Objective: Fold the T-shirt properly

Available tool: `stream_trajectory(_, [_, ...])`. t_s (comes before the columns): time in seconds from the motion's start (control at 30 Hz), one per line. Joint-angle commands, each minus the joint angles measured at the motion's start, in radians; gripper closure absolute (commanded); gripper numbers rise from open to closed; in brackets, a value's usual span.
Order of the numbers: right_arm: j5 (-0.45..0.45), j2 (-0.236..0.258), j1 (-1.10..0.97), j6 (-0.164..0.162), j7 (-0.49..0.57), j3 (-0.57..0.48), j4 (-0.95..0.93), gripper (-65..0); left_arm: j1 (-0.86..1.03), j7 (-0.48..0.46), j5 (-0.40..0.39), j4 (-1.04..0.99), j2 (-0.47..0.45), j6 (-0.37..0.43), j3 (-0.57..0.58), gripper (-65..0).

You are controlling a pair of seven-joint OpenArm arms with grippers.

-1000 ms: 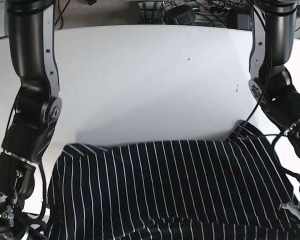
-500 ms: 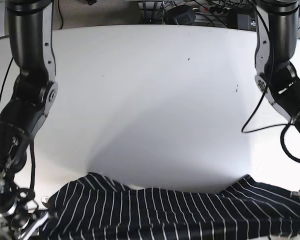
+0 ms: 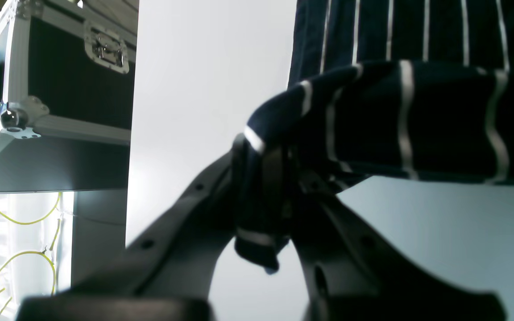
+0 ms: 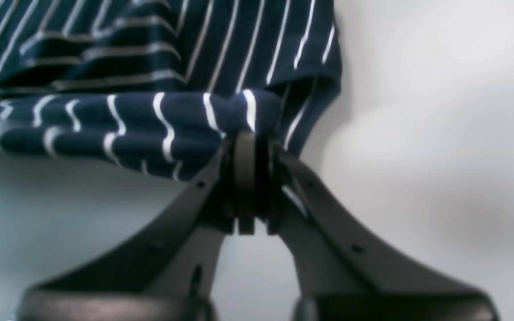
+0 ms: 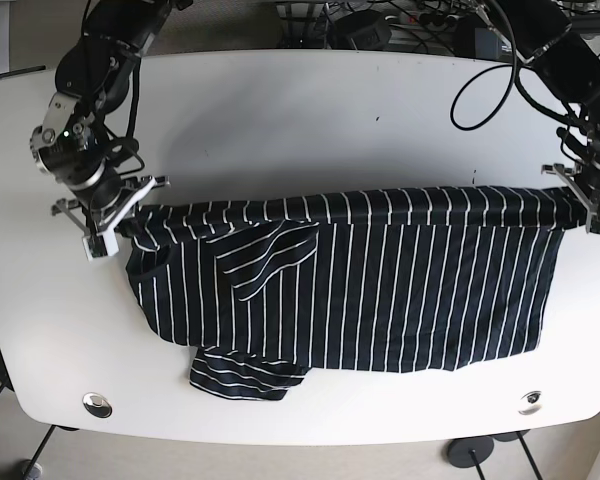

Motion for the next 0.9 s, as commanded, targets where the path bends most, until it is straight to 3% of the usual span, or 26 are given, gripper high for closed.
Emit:
stream_trajectory(0.03, [0.003,0.010,-0.049,0.001,0.019,0.010,0.022,-1.7,0.047,-0.012,0.001,0.044,0.006,0.010,-0.042,-1.0])
stream_trajectory(0.13, [0.003,0.012,-0.172,0.006,0.021,0.026,0.022,-1.7,0.156,-0.012,0.001,0.070,0.023,0.010,-0.116,-1.0])
stream_trajectory(0.27, [0.003,0.009,-0.259,0.070,0.021,0.059,0.022,-1.7,0.249,-0.012,-0.049,0.076,0.046,0.010,-0.176,-1.0])
stream_trajectory(0.4, [0.003,0.009,-0.328,0.076,0.021,0.060,0.022,-2.1,0.318,-0.012,-0.068,0.077,0.051,0.010,-0.212,-2.2])
stream_trajectory(0.43, [0.003,0.009,-0.336,0.076,0.021,0.060,0.022,-2.1,0.329,-0.012,-0.068,0.077,0.051,0.010,-0.212,-5.1])
stream_trajectory(0.47, [0.003,0.010,-0.345,0.076,0.021,0.060,0.022,-3.0,0.337,-0.011,-0.068,0.077,0.051,0.010,-0.212,-14.6])
stream_trajectory(0.5, [0.003,0.010,-0.348,0.076,0.021,0.060,0.024,-5.7,0.337,-0.011,-0.068,0.077,0.051,0.010,-0.212,-23.1])
stream_trajectory(0.53, [0.003,0.010,-0.348,0.078,0.021,0.060,0.035,-13.2,0.337,-0.011,-0.068,0.077,0.051,0.010,-0.212,-34.2])
stream_trajectory(0.57, [0.003,0.009,-0.348,0.078,0.021,0.060,0.039,-19.0,0.337,-0.011,-0.068,0.077,0.051,0.010,-0.212,-38.5])
stream_trajectory(0.63, [0.038,0.013,-0.345,0.078,0.021,0.060,0.042,-31.9,0.329,-0.011,-0.090,0.085,0.051,0.010,-0.203,-39.0])
stream_trajectory(0.73, [0.164,0.018,-0.324,0.078,0.021,0.106,0.042,-46.8,0.326,-0.007,-0.196,0.120,0.046,0.010,-0.200,-39.0])
stream_trajectory(0.8, [0.209,0.019,-0.271,0.076,0.021,0.132,0.036,-51.8,0.303,-0.007,-0.260,0.137,0.045,0.010,-0.200,-39.0])
stream_trajectory(0.9, [0.209,0.019,-0.141,0.069,0.021,0.129,-0.028,-52.5,0.222,-0.006,-0.277,0.139,0.043,0.010,-0.200,-39.2])
